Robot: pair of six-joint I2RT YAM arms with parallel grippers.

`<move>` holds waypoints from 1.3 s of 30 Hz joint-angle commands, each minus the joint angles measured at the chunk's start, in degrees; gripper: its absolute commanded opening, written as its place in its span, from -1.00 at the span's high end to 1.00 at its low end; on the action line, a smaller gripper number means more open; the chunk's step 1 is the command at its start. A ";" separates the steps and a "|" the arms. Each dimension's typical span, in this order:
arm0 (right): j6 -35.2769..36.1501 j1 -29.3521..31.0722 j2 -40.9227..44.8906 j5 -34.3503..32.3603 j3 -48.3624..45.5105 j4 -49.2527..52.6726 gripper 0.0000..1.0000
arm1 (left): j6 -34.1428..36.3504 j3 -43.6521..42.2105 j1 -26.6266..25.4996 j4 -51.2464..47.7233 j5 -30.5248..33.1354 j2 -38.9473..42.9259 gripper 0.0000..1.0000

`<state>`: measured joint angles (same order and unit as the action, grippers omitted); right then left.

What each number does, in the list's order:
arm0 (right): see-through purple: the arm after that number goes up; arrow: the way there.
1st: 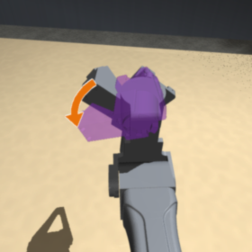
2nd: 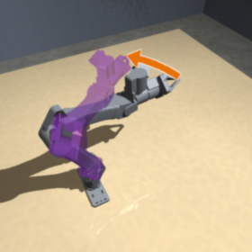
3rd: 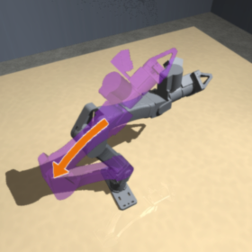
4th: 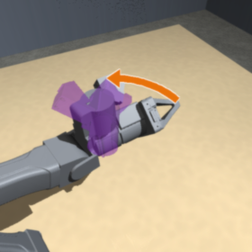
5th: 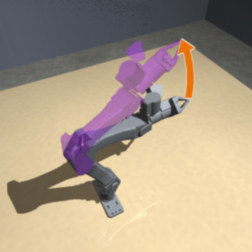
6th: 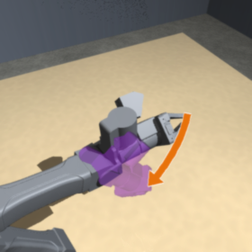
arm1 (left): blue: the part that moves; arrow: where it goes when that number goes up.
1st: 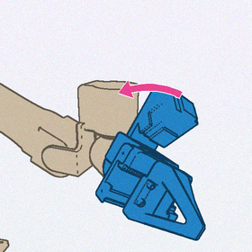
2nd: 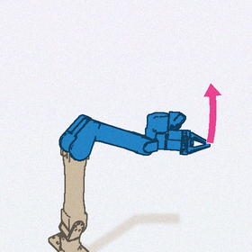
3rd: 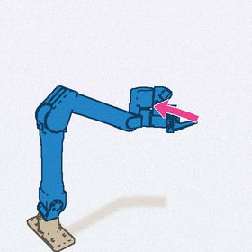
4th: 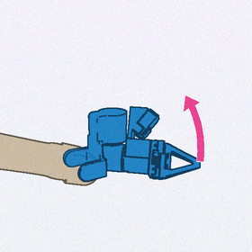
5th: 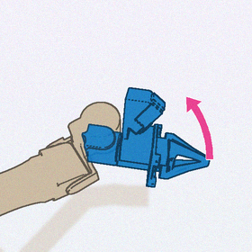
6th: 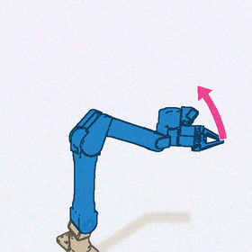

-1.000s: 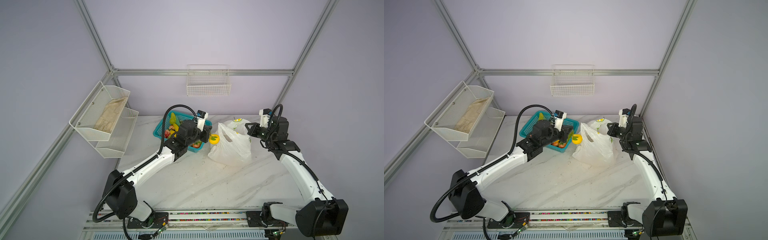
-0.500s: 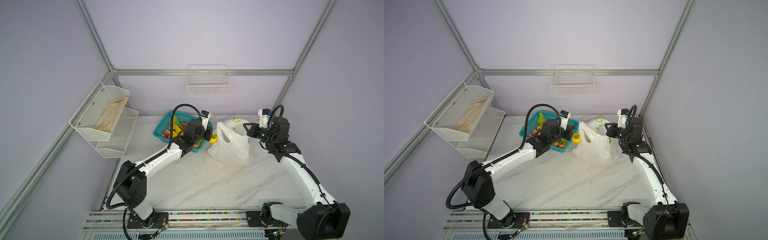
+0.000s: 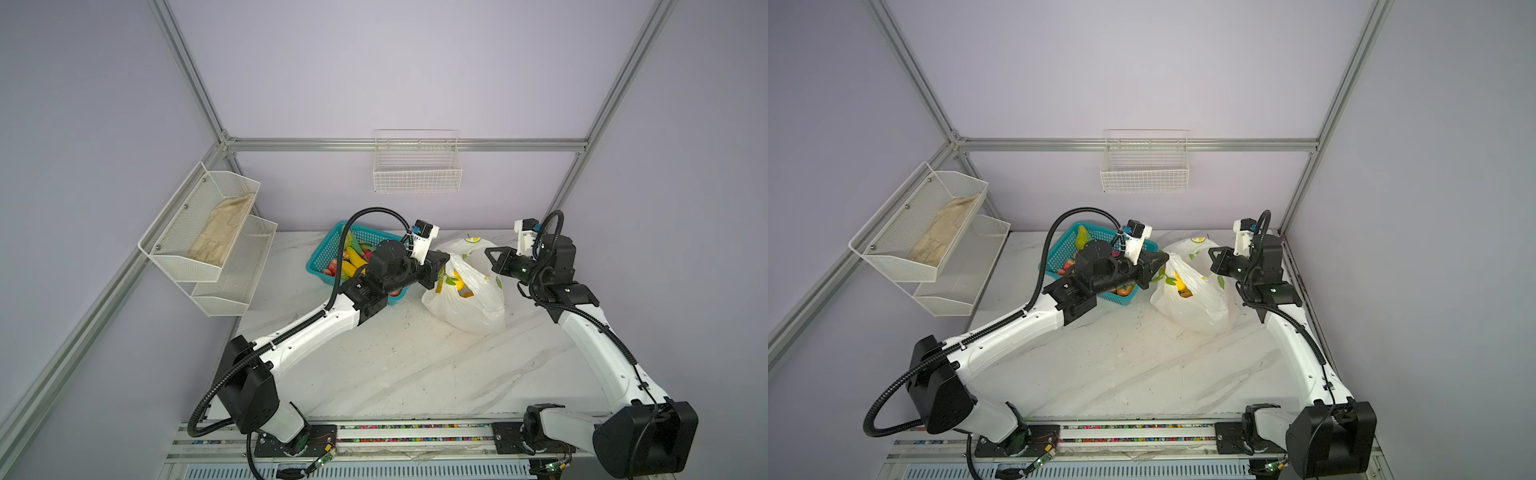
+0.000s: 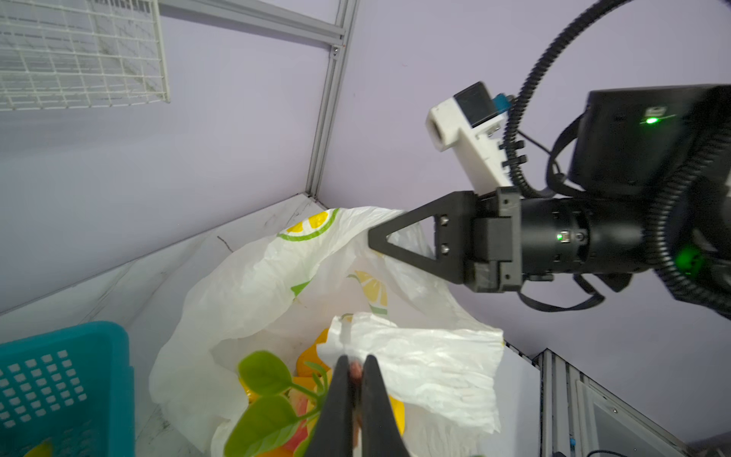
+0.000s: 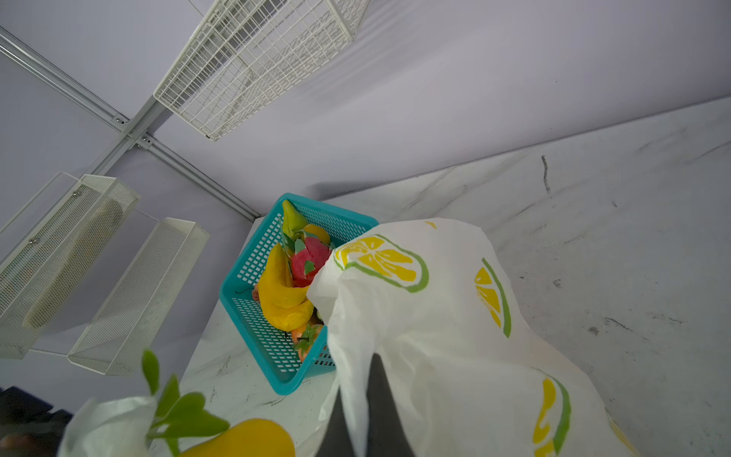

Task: Place the fake fruits into the plastic bag and tie a complex knot
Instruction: 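Carry the leafy yellow fruit into the bag held by the right gripper, then open the left gripper inside the bag and draw it back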

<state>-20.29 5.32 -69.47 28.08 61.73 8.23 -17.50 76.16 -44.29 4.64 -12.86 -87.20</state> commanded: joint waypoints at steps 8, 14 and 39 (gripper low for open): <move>-1.13 0.48 0.54 3.40 -0.84 -2.80 1.00 | 2.19 2.91 -3.20 6.66 1.15 -8.21 1.00; -1.80 0.52 1.30 2.38 -0.13 -2.02 1.00 | 3.69 2.27 -4.14 13.12 6.17 -14.75 1.00; -0.06 0.48 -1.44 -2.93 0.14 -2.06 1.00 | 2.44 -22.68 -2.10 8.49 22.18 2.45 -0.17</move>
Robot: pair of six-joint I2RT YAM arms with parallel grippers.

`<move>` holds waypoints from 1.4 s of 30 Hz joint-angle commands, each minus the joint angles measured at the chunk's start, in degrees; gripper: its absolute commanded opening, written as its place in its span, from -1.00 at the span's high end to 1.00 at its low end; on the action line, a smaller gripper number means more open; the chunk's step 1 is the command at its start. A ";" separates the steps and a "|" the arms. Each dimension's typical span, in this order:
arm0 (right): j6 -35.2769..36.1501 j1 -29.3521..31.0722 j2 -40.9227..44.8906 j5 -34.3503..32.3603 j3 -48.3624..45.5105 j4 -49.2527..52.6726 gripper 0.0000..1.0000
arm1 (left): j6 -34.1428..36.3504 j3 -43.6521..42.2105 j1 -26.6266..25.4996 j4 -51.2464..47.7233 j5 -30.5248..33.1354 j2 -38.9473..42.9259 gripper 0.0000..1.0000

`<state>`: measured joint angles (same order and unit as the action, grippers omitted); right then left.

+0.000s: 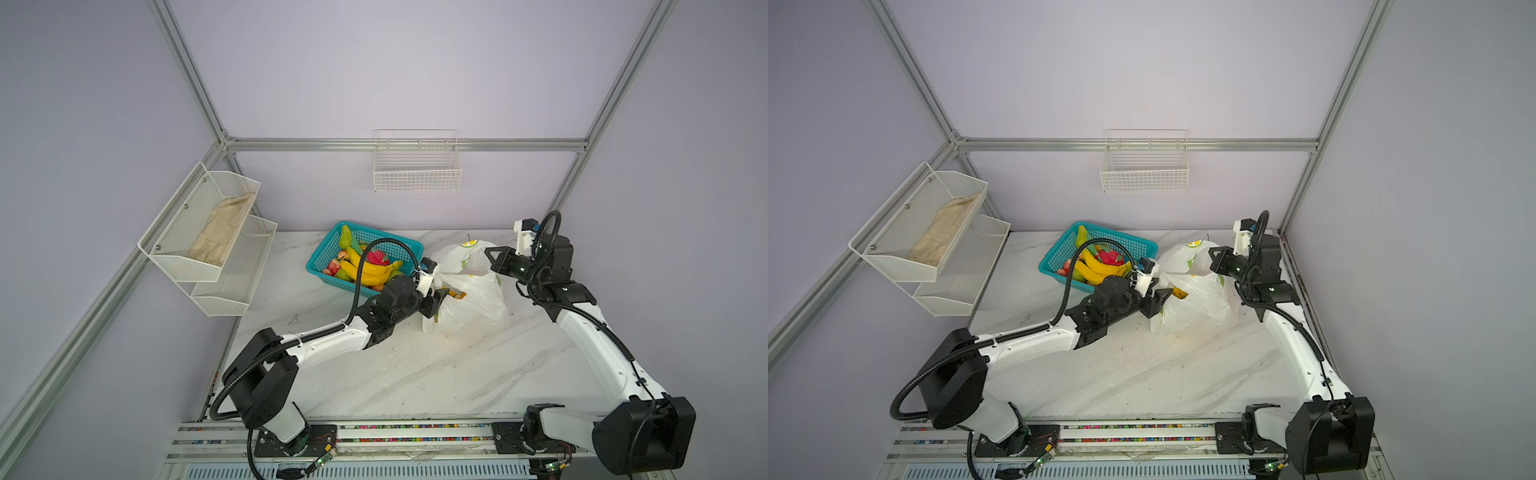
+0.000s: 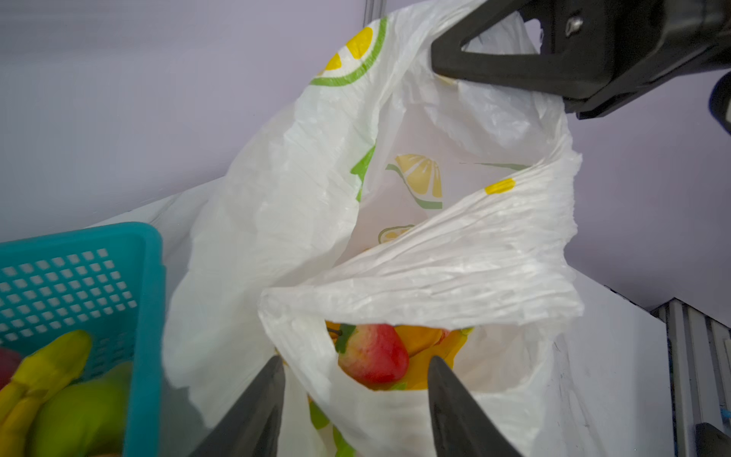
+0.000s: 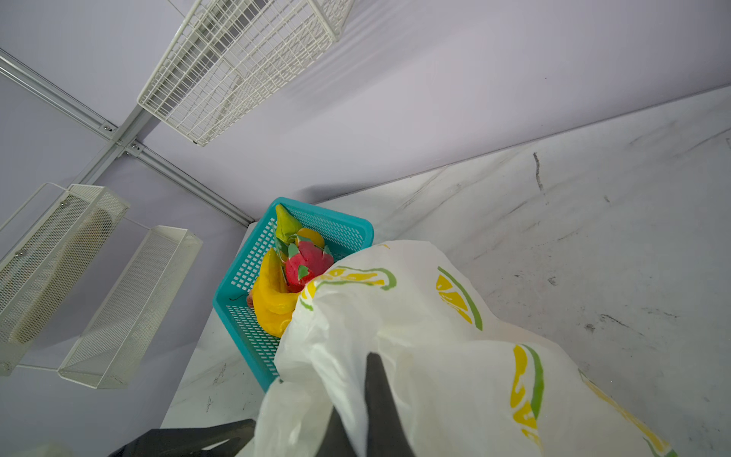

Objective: Place the fake fruits into the plastic bag and tie a complex knot

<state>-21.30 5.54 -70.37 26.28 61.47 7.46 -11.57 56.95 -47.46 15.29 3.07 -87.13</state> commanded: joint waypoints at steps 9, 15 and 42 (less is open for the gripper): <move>1.17 0.26 -1.15 -0.72 1.20 -1.31 1.00 | -7.22 4.93 2.62 -9.39 1.16 -4.92 -0.27; 1.20 0.26 -0.75 -0.80 0.89 -1.36 1.00 | -6.54 12.02 2.90 -9.27 -1.67 -11.39 -0.05; 3.51 13.28 -32.45 -2.05 26.75 -0.80 0.83 | -25.23 -16.84 3.68 16.59 -12.18 15.06 1.00</move>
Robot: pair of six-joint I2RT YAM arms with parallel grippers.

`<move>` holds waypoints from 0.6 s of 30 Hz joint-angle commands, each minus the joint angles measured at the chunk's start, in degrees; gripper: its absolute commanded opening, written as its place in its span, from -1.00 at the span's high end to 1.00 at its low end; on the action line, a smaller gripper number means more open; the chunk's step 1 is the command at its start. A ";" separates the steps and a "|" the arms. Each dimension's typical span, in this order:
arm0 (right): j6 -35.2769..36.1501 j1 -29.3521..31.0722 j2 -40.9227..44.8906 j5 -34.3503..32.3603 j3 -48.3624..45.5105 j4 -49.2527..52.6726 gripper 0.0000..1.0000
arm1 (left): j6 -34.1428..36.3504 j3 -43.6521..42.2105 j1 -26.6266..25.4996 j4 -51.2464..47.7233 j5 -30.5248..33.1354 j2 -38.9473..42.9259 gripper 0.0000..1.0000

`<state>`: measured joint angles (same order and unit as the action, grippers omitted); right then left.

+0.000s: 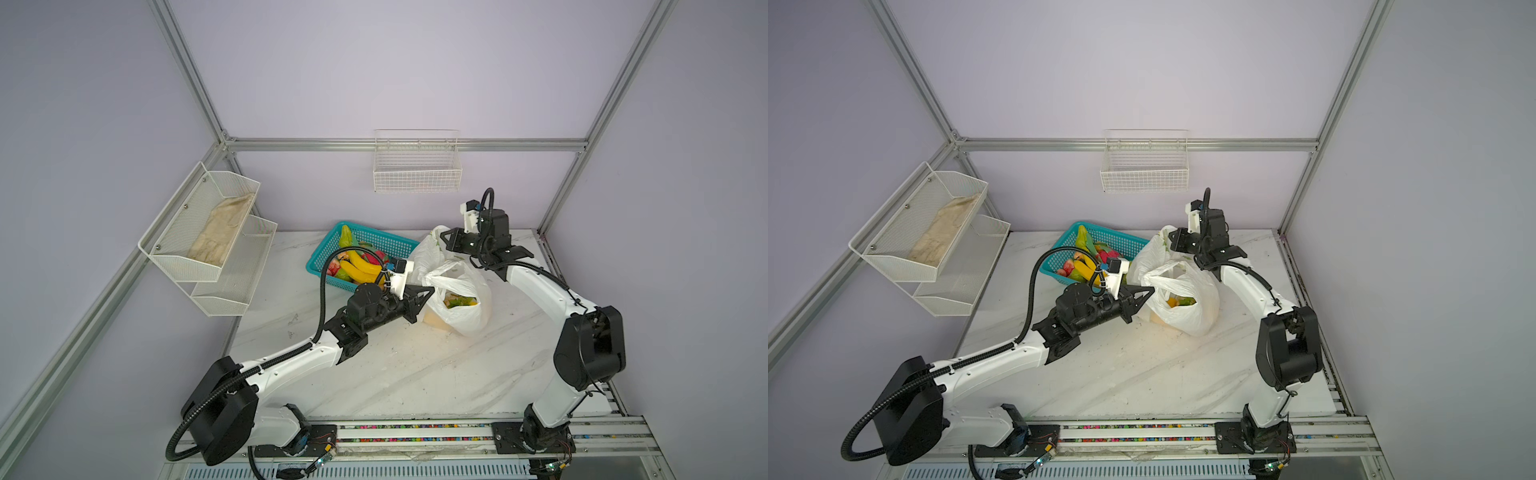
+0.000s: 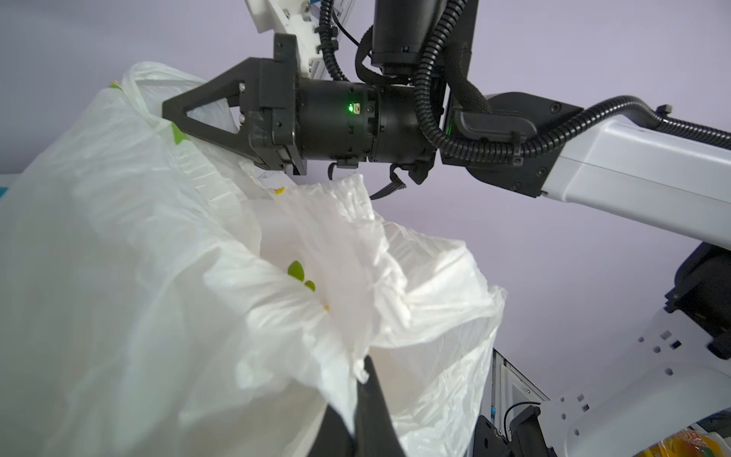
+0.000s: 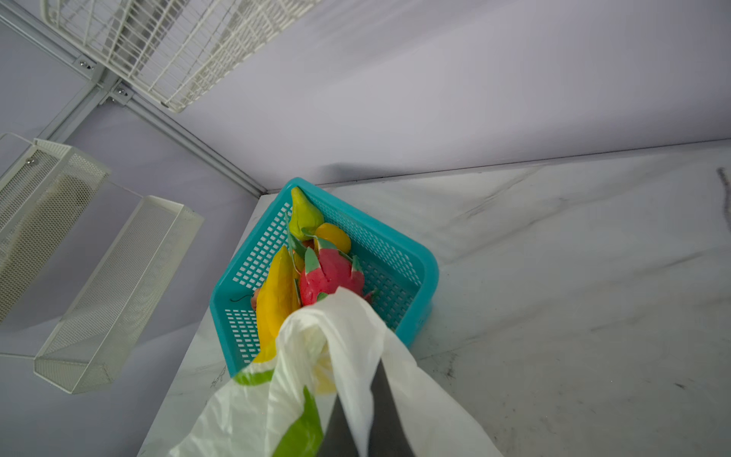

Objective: Place the fake fruits into the plastic bag and tie a complex knot

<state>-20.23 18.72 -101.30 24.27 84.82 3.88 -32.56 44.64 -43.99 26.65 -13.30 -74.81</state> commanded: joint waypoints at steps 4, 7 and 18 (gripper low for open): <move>7.61 0.13 -0.24 -9.46 5.57 9.20 0.31 | -5.92 -7.69 0.21 4.87 9.00 4.11 1.00; 11.05 0.18 3.38 -17.55 5.84 13.21 -0.11 | -6.20 -7.89 0.22 3.71 9.87 4.32 1.00; 14.36 6.49 21.59 -25.20 -2.09 17.08 -0.78 | -5.83 -6.77 1.52 0.87 8.74 3.80 1.00</move>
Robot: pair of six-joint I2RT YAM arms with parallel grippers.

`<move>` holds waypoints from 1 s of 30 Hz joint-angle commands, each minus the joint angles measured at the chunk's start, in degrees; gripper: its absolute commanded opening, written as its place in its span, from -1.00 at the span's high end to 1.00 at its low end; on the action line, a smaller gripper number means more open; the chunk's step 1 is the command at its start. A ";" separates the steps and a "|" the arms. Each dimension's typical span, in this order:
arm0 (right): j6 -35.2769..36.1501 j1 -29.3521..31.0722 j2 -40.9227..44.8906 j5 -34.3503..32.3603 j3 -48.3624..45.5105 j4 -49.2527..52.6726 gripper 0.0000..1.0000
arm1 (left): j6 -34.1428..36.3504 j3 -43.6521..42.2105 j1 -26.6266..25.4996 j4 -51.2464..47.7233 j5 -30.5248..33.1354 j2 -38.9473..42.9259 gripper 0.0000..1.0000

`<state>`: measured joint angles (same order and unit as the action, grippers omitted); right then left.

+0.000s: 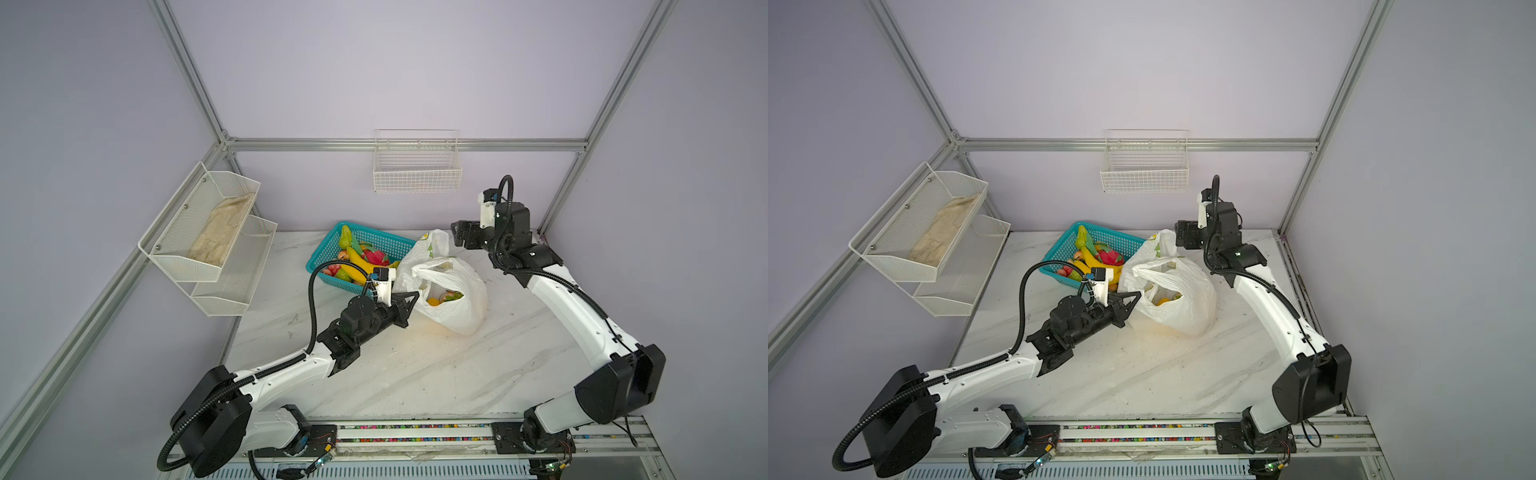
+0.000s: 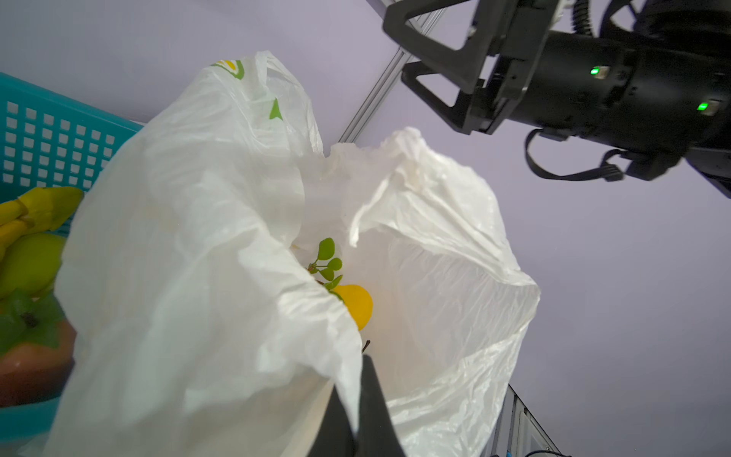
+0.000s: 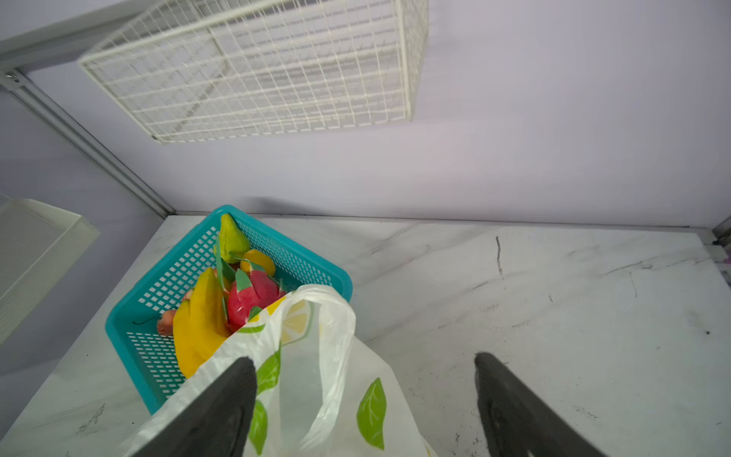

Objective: Place the fake fruits into the plastic bag and tie a complex knot

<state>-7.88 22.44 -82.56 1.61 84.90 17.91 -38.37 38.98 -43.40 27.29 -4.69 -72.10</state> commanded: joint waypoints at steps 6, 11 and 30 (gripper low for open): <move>4.95 14.51 10.51 -4.08 -6.19 6.76 -0.79 | 1.07 -0.29 1.42 -1.35 -0.18 1.43 1.00; 7.86 24.88 11.29 -12.02 -7.90 7.99 -0.76 | 1.24 0.13 1.69 -1.62 -0.37 1.37 1.00; 7.24 25.79 11.34 -35.87 -17.25 -4.42 0.36 | 2.39 -2.32 1.69 -4.45 1.65 3.19 1.00</move>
<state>2.35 49.95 -75.53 -30.06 68.84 18.04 -38.00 38.98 -42.02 22.70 -4.56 -70.83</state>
